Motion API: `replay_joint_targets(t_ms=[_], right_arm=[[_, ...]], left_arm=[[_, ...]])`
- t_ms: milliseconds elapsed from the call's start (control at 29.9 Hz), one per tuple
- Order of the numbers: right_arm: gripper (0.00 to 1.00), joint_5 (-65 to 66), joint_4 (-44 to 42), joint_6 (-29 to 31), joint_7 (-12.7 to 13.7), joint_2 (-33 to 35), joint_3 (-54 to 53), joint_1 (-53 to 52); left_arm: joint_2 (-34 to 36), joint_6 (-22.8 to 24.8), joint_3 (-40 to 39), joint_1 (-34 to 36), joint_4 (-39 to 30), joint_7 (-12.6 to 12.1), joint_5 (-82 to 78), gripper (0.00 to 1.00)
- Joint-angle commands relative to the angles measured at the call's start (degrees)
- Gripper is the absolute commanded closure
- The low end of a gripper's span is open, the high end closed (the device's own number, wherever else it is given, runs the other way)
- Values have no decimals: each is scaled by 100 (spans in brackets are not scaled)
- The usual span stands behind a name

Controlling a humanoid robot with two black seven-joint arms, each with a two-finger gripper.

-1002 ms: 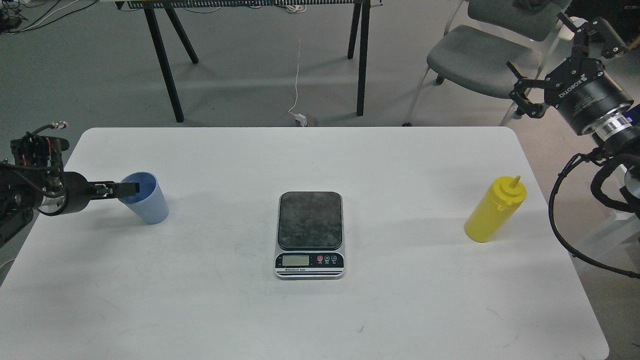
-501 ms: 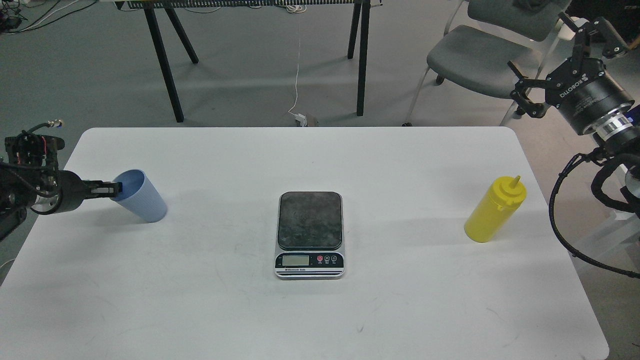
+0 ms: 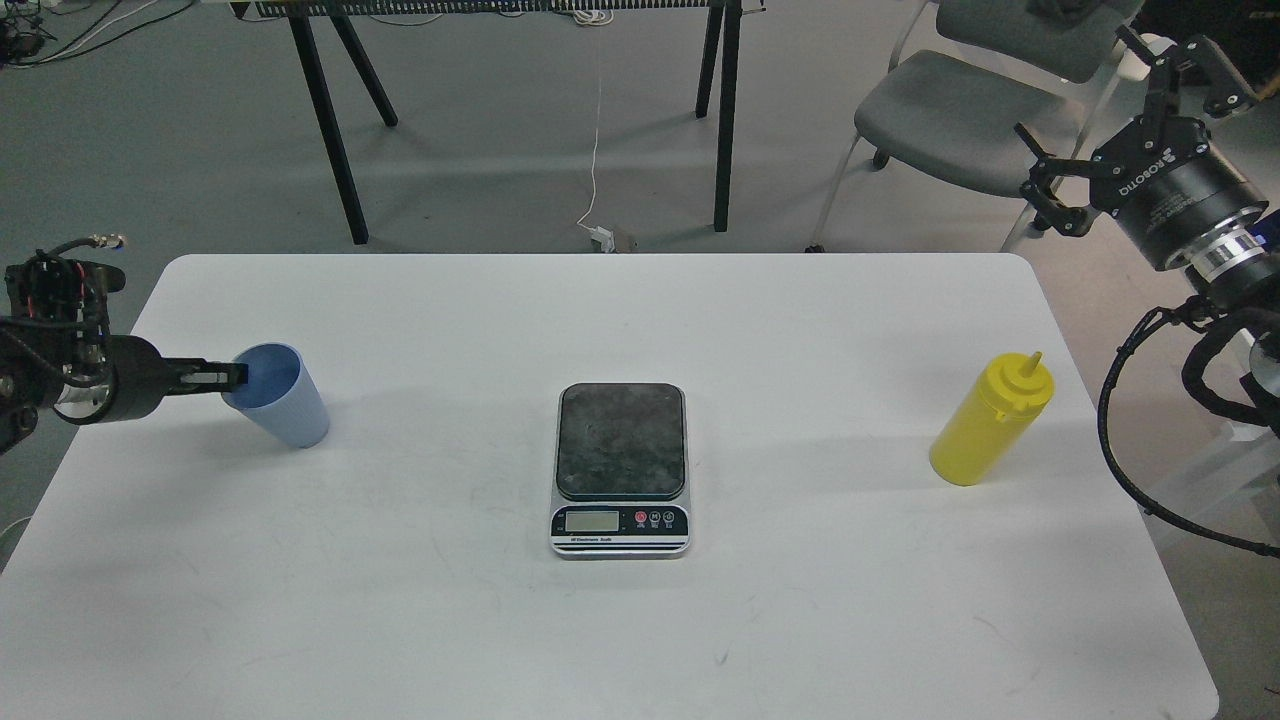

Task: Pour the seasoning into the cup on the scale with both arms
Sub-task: 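Close the left gripper around the blue cup's rim, then lift the blue cup and carry it over the scale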

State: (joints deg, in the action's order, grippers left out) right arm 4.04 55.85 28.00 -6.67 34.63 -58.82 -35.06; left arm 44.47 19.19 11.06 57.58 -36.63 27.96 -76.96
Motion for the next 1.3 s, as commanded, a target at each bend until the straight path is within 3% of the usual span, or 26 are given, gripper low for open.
replay_joint_targets(t_ms=[0,301,467,835,1269], right_arm=[[2,0,-4,0,-1,0,-15,8],[2,0,-48,0,-1,0,-103,-10],[2,-9,-48,0,-10,9,-252,-1],[2,-9,-39,0,8,18,-490,-89],[2,-9,-39,0,-1,-17,-481,-63]], left_arm=[[316,251,-16,420,-756,4,-3,100],[326,849,-7,1659,-1838,4,-117,100],[-209,881,2,2143,-2181,4,-337,100],[-1493,881,89,2100,-2103,4,-636,99],[-1907,881,98,1977,-1645,4,-575,99]])
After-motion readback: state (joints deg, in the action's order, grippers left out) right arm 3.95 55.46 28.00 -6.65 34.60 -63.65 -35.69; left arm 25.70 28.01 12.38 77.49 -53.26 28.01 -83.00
